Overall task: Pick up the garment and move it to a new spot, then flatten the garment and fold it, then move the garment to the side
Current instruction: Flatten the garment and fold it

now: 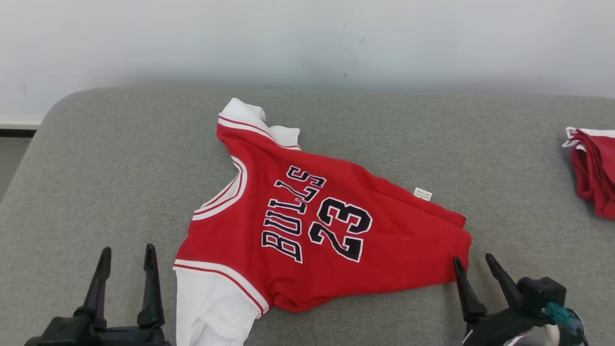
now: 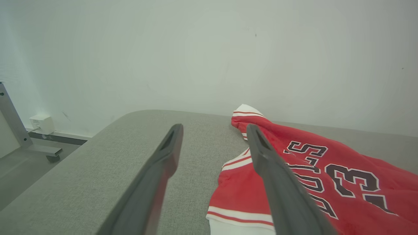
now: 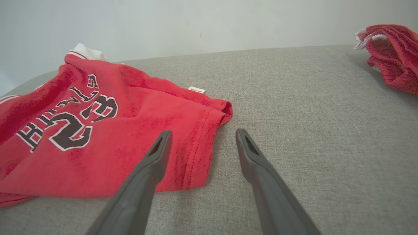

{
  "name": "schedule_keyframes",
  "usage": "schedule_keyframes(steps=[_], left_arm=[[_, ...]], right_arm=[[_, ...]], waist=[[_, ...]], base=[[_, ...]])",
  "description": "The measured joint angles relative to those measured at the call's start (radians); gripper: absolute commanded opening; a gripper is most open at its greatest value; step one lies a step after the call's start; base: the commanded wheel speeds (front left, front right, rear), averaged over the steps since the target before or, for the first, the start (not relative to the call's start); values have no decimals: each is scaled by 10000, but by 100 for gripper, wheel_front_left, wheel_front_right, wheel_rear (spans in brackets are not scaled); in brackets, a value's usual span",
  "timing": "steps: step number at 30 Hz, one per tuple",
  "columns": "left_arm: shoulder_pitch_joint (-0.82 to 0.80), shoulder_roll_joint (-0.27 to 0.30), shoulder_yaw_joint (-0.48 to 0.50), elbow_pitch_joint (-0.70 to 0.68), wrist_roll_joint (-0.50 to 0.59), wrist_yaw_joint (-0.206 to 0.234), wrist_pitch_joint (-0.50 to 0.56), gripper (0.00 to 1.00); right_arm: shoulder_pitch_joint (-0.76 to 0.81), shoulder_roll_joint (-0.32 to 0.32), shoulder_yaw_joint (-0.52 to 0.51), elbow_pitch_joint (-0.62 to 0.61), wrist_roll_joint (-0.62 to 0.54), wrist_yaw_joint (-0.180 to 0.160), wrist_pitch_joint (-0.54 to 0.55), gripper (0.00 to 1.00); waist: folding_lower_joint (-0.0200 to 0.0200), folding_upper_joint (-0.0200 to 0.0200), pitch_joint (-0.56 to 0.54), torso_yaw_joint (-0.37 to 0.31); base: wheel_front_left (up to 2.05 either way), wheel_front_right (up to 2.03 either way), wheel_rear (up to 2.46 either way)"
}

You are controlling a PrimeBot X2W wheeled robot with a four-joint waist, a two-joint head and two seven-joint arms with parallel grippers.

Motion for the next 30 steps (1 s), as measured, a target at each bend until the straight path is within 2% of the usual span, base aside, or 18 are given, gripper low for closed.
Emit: schedule_keyframes(steps=[9,10,11,15,21,26,30], left_arm=[[-200,-148,-165,349,81,-263,0,100],[-206,-159,-178,374,81,-324,2,100],[-211,-165,-215,401,81,-332,2,100],[-226,-203,-282,428,79,-341,2,100],[-223,-211,-290,487,33,-341,2,100],[-262,-219,-389,554,-92,-328,0,100],[-267,-221,-477,543,-196,-240,0,100]], right_arm=[[-1054,171,821,2493,663,0,2,100],[-1151,192,951,2644,796,0,-4,40],[-1249,196,1026,2709,926,0,-4,0],[-1456,61,988,2412,1129,2,0,0],[-1103,-86,696,1267,1593,2,0,0],[-207,-481,527,-291,1593,2,0,0],[784,-848,-84,-1674,1488,2,2,0]], waist=[[0,0,109,484],[0,0,119,517],[0,0,133,538],[2,0,183,491],[2,1,190,205],[1,0,218,-97],[1,1,283,-327]], base=[[0,0,0],[0,0,0],[0,0,0],[0,0,0],[0,0,0],[0,0,0],[0,0,0]])
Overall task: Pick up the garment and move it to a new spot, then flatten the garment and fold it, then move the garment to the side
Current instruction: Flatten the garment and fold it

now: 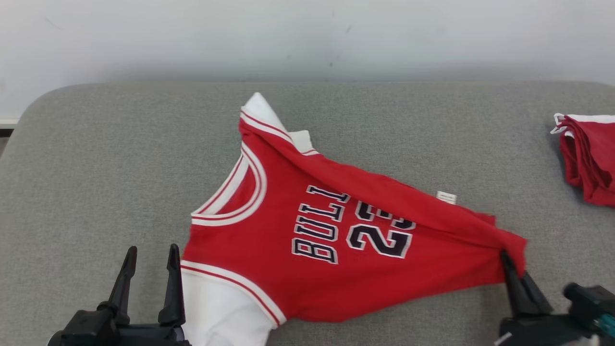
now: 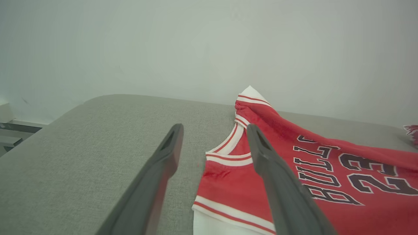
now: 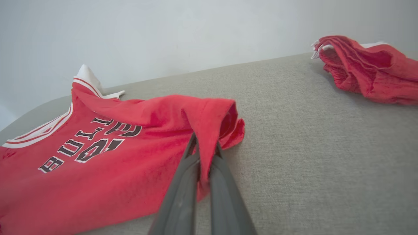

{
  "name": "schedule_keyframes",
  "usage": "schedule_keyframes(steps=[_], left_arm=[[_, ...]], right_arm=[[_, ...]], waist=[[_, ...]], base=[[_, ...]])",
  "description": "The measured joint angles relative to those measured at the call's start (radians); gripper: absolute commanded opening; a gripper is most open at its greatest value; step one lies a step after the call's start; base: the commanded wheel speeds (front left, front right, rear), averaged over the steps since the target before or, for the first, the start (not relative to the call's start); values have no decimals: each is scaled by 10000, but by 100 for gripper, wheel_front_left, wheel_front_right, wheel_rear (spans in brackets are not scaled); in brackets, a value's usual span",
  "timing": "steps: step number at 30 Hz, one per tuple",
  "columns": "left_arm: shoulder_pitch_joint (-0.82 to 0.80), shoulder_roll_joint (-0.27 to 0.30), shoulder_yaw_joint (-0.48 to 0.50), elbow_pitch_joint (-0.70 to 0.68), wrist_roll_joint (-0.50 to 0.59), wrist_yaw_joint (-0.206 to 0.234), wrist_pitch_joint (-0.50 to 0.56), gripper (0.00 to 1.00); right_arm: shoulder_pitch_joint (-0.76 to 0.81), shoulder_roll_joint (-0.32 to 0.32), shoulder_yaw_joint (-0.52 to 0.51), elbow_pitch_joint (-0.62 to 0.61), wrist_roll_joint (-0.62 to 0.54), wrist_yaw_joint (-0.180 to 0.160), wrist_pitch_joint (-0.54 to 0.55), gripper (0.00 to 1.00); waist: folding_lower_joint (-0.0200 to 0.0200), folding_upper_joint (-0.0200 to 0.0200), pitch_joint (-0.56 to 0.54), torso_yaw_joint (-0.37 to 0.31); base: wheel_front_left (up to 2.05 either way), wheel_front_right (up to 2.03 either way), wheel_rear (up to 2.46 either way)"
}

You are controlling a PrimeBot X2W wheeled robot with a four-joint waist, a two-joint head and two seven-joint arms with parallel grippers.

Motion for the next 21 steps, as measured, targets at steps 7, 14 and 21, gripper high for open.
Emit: schedule_keyframes(steps=[7,14,21], left_arm=[[-58,-4,-163,13,-69,58,2,100],[-158,-6,-334,84,-155,84,2,100],[-396,-4,-663,228,-360,94,2,100]], right_arm=[[664,-533,-928,-999,-25,-2,347,0],[-189,-650,-558,-1336,-428,-2,815,0],[-2304,-706,226,65,-702,-2,1047,0]], waist=[[0,0,139,-3],[-1,0,171,363],[-1,-1,261,932]], base=[[0,0,0],[0,0,0],[0,0,0]])
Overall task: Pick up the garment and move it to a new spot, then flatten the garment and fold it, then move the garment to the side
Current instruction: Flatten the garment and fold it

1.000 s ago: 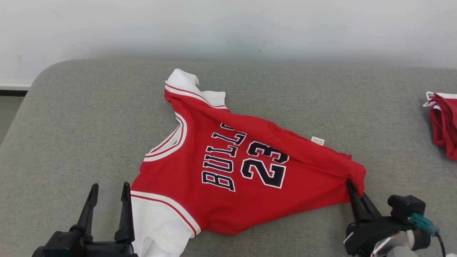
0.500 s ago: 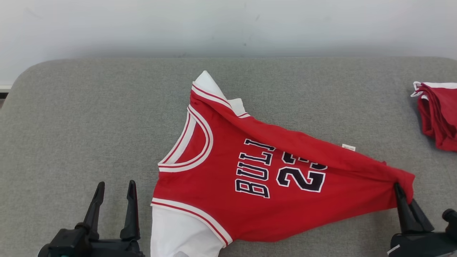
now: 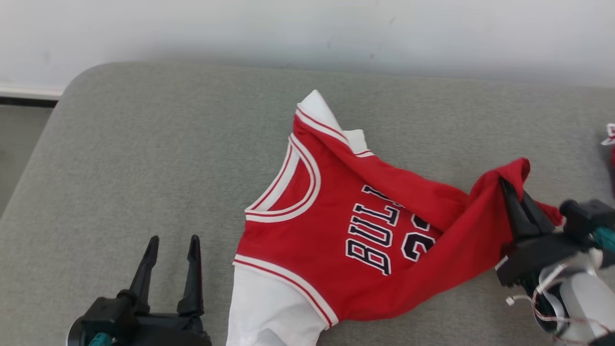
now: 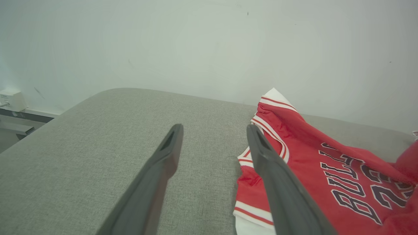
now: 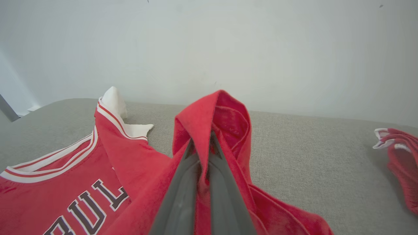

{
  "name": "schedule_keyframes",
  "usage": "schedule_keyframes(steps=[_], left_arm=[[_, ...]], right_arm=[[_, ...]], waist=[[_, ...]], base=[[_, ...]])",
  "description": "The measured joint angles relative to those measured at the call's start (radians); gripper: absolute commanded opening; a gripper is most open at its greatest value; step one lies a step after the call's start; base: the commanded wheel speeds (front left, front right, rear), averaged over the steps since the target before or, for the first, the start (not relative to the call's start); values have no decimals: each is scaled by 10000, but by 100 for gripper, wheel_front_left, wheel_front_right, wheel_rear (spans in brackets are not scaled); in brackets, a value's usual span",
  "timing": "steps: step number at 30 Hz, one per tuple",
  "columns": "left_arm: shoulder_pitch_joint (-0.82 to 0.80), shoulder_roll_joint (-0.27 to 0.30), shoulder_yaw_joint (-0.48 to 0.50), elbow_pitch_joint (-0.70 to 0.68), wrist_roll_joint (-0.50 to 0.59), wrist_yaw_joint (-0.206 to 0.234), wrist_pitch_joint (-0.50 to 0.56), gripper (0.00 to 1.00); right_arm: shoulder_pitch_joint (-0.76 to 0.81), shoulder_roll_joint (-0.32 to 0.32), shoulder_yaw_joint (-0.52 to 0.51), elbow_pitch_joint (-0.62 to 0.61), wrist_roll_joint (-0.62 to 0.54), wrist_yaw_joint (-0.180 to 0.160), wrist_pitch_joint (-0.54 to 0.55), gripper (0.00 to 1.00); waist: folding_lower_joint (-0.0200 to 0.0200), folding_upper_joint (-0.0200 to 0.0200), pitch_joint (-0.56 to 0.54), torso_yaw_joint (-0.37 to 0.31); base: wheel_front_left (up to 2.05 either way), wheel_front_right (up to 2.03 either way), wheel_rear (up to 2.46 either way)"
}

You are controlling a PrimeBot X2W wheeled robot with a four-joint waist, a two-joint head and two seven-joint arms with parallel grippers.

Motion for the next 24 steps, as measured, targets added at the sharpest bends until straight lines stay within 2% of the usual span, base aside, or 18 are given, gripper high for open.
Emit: schedule_keyframes(steps=[7,12,13,14,15,20,24], left_arm=[[-345,2,-355,167,-232,69,-2,100],[-569,2,-454,234,-307,73,-2,100],[-589,2,-479,251,-309,79,-2,100],[-610,0,-514,265,-311,81,0,100],[-641,-4,-566,276,-318,81,-2,100],[-774,-2,-566,293,-291,90,-2,100],[-753,-8,-362,293,-182,81,-2,100]], right_arm=[[-2257,134,1012,2614,-274,2,-151,0],[-3569,587,1774,4564,-420,0,-366,0],[-3742,658,1839,4932,-416,2,-426,15],[-3901,711,1916,5285,-412,2,-481,42],[-4031,756,1998,5634,-399,2,-531,100],[-4475,1022,2466,6282,-138,2,-899,100],[-4509,872,2596,6008,146,2,-1014,100]], waist=[[0,0,263,620],[1,1,580,846],[1,1,626,879],[1,1,661,912],[1,1,687,940],[1,1,676,885],[2,1,547,646]], base=[[0,0,0],[0,0,0],[0,0,0],[0,0,0],[0,0,0],[0,0,0],[0,0,0]])
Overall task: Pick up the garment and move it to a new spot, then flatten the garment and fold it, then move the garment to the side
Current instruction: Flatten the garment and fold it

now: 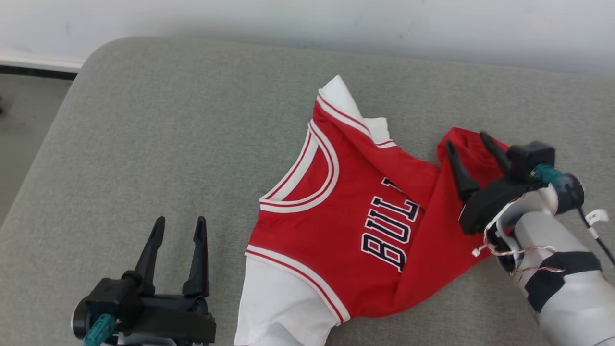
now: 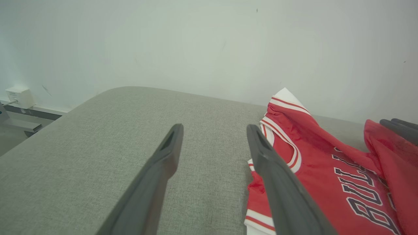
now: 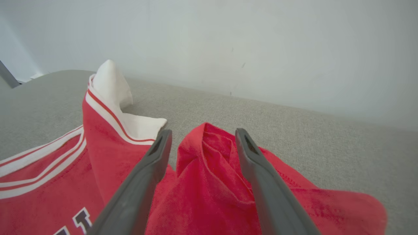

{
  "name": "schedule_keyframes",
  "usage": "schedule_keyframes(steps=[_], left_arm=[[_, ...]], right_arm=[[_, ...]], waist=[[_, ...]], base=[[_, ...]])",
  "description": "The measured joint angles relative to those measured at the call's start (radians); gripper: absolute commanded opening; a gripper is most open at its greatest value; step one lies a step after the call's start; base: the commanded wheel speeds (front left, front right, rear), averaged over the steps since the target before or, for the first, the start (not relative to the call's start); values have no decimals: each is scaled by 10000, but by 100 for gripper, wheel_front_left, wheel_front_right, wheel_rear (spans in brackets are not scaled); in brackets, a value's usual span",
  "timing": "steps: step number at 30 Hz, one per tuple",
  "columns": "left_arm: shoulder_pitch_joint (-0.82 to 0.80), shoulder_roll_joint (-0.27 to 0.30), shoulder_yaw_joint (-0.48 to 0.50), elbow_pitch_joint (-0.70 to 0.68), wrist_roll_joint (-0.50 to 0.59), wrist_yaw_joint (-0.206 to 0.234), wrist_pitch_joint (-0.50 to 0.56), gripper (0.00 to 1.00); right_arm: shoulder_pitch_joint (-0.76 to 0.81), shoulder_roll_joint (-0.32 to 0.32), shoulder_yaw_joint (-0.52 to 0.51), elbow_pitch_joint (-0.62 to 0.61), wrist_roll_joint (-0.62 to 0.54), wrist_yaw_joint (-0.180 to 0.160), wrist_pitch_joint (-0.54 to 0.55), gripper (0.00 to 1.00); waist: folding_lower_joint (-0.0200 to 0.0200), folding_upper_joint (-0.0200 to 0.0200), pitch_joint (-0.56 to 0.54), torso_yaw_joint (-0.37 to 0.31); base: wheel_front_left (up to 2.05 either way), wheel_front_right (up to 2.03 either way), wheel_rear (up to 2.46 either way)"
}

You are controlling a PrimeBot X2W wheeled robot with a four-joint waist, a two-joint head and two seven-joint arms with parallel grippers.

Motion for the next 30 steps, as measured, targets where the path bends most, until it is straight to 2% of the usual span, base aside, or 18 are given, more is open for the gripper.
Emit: schedule_keyframes(steps=[4,10,17,22,30], left_arm=[[94,4,228,-56,98,-8,0,100],[255,4,523,-140,196,-79,0,100],[382,4,792,-194,305,-184,2,100],[446,6,826,-311,320,-173,0,100],[453,0,518,-357,380,-92,0,100]], right_arm=[[293,-376,-382,-1390,128,0,-31,100],[2016,-871,-1432,-3256,121,0,-35,100],[4264,-844,-2761,-4592,-90,-2,-35,100],[5171,-629,-2911,-4857,-209,-2,-33,100],[4914,-378,-2481,-4391,-201,0,-33,100]], waist=[[-1,0,-155,-314],[-1,0,-357,-774],[-2,-1,-534,-1143],[-2,-1,-545,-1253],[-1,-1,-522,-1067]], base=[[0,0,0],[0,0,0],[0,0,0],[0,0,0],[0,0,0]])
